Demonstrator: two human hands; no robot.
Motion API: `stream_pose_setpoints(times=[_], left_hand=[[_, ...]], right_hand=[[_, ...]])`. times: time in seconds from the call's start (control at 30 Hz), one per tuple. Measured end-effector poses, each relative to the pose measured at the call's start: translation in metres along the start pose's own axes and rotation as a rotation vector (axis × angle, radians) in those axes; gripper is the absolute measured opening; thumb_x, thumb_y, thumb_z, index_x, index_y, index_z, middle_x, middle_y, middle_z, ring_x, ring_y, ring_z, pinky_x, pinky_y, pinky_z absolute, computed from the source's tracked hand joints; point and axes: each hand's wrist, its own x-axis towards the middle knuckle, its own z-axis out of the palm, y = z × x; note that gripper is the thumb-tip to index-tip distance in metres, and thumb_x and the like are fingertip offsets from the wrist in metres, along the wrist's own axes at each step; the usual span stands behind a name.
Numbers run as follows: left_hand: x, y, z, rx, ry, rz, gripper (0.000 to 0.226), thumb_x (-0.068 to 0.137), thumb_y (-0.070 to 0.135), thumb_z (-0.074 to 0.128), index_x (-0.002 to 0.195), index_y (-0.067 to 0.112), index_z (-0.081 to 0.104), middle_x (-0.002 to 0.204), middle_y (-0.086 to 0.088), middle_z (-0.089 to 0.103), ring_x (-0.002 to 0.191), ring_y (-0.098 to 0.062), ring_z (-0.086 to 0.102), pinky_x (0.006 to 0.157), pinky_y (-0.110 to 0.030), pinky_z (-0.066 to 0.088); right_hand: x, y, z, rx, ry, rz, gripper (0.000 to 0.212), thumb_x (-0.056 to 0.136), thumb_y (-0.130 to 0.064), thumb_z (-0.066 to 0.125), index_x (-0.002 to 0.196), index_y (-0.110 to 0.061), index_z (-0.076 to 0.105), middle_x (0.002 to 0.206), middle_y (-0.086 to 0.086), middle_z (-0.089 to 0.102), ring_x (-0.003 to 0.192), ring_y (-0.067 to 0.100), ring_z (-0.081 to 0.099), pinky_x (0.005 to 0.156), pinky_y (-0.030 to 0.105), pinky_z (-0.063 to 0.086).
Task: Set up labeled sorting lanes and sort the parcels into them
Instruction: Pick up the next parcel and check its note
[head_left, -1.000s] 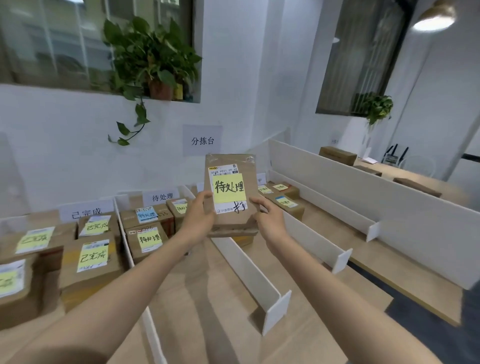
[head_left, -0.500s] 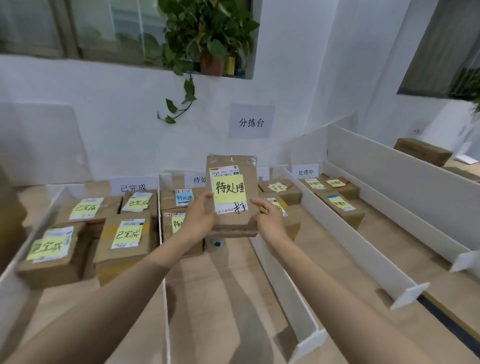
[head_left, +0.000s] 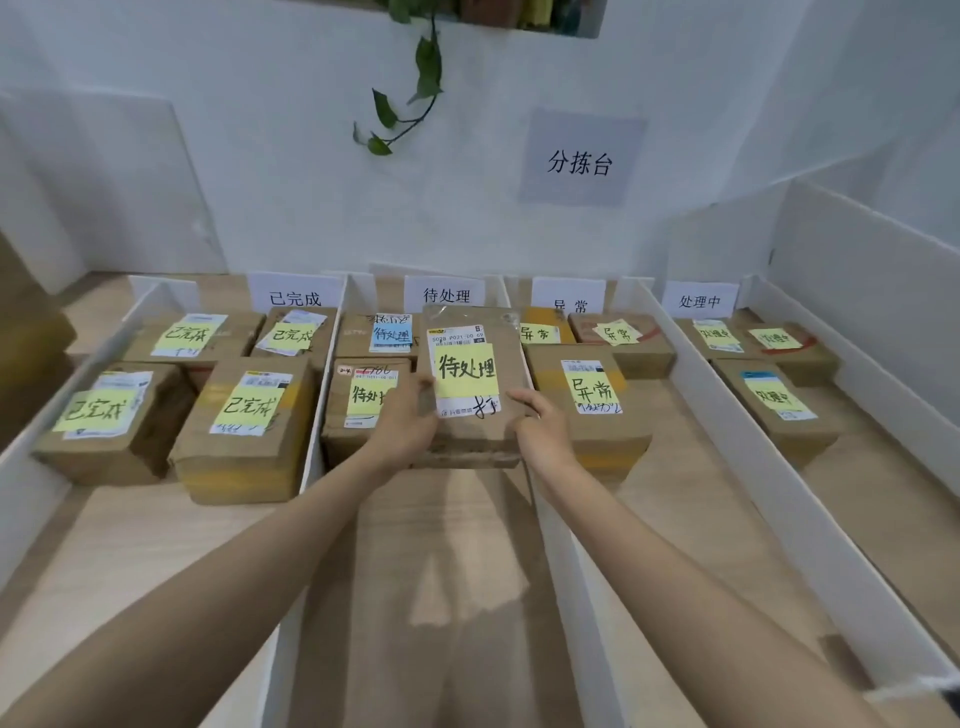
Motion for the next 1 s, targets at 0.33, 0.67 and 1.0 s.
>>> stream_pose_setpoints(times=[0.33, 0.67, 1.0], left_hand=[[0.025, -0.034, 0.048, 0.046, -0.060, -0.193, 0.048, 0.093, 0.004, 0.048, 0.138, 0.013, 0.037, 0.133, -0.009, 0.043, 0.108, -0.027, 0.053, 0.075, -0.027, 0.045], [0.059, -0.053, 0.070, 0.038, -0.042, -0.251, 0.046, 0.093, 0.004, 0.049, 0.136, 0.012, 0.038, 0.117, -0.003, 0.043, 0.078, -0.006, 0.046, 0.080, -0.039, 0.050], [0.090, -0.080, 0.083, 0.028, -0.075, -0.320, 0.051, 0.088, -0.002, 0.044, 0.135, 0.018, 0.037, 0.125, -0.014, 0.049, 0.080, -0.018, 0.050, 0.050, -0.021, 0.039]], right_hand=[[0.040, 0.040, -0.004, -0.028, -0.070, 0.118, 0.053, 0.085, 0.013, 0.033, 0.122, -0.016, 0.058, 0.131, 0.001, 0.054, 0.085, 0.007, 0.054, 0.055, 0.011, 0.042], [0.085, 0.068, 0.015, -0.031, -0.071, 0.177, 0.051, 0.085, 0.007, 0.035, 0.123, -0.021, 0.057, 0.123, -0.004, 0.057, 0.087, 0.015, 0.061, 0.051, 0.022, 0.042], [0.124, 0.090, 0.028, -0.013, -0.049, 0.175, 0.051, 0.085, 0.007, 0.037, 0.123, -0.020, 0.058, 0.128, -0.004, 0.055, 0.115, 0.018, 0.053, 0.082, 0.028, 0.050]])
